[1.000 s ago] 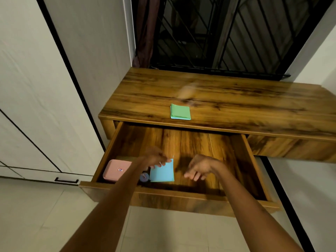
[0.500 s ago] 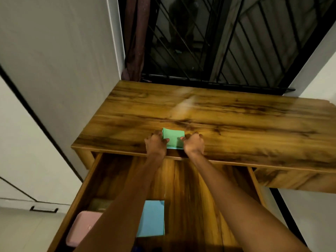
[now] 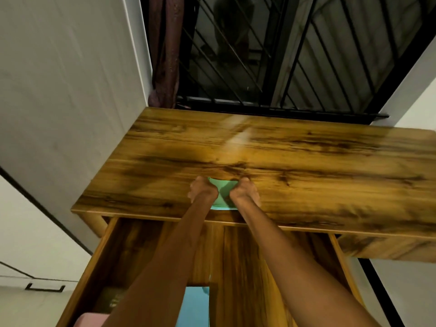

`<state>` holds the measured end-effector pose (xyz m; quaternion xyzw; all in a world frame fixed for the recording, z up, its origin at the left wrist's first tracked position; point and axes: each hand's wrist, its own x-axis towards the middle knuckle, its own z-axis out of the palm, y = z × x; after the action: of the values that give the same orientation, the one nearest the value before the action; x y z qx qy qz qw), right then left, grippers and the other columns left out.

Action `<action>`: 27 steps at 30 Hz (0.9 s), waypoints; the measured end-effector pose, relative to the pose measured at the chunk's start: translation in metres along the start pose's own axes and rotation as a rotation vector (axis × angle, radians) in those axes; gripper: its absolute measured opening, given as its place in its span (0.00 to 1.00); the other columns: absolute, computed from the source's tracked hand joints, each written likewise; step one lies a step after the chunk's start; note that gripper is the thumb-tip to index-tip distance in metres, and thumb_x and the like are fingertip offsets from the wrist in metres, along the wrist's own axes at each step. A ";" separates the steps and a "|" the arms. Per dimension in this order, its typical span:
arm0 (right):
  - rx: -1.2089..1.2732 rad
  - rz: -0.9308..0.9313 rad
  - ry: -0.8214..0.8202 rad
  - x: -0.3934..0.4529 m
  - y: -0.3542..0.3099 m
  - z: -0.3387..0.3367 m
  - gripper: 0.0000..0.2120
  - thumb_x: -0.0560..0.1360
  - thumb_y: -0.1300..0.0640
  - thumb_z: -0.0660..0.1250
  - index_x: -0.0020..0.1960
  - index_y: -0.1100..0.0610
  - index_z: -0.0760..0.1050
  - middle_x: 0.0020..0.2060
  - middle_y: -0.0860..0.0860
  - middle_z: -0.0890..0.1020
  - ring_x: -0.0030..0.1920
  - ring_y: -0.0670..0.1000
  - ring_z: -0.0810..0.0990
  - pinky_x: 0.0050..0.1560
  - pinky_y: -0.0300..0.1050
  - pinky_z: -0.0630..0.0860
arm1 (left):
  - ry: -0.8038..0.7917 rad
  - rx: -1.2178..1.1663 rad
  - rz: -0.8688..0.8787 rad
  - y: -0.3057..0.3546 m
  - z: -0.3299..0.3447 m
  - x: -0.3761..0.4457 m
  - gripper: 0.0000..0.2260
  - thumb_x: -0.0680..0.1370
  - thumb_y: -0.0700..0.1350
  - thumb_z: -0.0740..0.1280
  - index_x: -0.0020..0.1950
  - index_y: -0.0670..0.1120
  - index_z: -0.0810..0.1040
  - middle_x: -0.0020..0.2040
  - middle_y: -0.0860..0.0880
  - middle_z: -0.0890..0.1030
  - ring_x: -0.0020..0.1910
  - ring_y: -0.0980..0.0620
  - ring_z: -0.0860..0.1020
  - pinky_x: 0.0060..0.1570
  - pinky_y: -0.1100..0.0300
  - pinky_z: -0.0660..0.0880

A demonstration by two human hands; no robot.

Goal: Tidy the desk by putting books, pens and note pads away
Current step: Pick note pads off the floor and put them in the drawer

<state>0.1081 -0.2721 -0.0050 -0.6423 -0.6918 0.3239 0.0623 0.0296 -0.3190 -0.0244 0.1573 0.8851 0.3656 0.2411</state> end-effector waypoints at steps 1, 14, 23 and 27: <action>0.020 0.016 -0.006 0.001 -0.001 0.002 0.22 0.69 0.58 0.70 0.63 0.58 0.74 0.62 0.57 0.77 0.62 0.58 0.76 0.61 0.52 0.74 | -0.007 -0.047 -0.030 0.000 0.000 0.002 0.17 0.73 0.38 0.71 0.62 0.39 0.75 0.61 0.40 0.78 0.60 0.42 0.77 0.56 0.53 0.76; 0.085 0.091 -0.053 0.010 0.006 0.009 0.29 0.64 0.55 0.78 0.61 0.56 0.73 0.61 0.56 0.78 0.62 0.57 0.76 0.61 0.53 0.74 | 0.023 -0.059 -0.134 0.005 0.000 -0.005 0.19 0.77 0.43 0.67 0.66 0.41 0.70 0.68 0.41 0.67 0.66 0.41 0.68 0.60 0.53 0.71; 0.032 0.114 -0.074 0.016 0.006 0.015 0.35 0.60 0.52 0.81 0.62 0.55 0.70 0.62 0.56 0.76 0.63 0.58 0.74 0.61 0.55 0.74 | -0.096 -0.292 -0.061 0.000 -0.006 0.001 0.13 0.75 0.33 0.66 0.60 0.35 0.76 0.60 0.37 0.79 0.57 0.41 0.78 0.54 0.52 0.76; -0.020 0.105 -0.072 0.023 0.007 0.018 0.35 0.61 0.52 0.80 0.63 0.57 0.69 0.61 0.56 0.76 0.64 0.58 0.73 0.62 0.54 0.73 | -0.119 -0.332 -0.068 -0.008 -0.011 0.005 0.18 0.73 0.34 0.71 0.62 0.38 0.75 0.62 0.41 0.78 0.62 0.43 0.76 0.60 0.53 0.73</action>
<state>0.1008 -0.2578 -0.0302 -0.6662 -0.6622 0.3428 0.0139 0.0188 -0.3284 -0.0255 0.1066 0.8015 0.4884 0.3281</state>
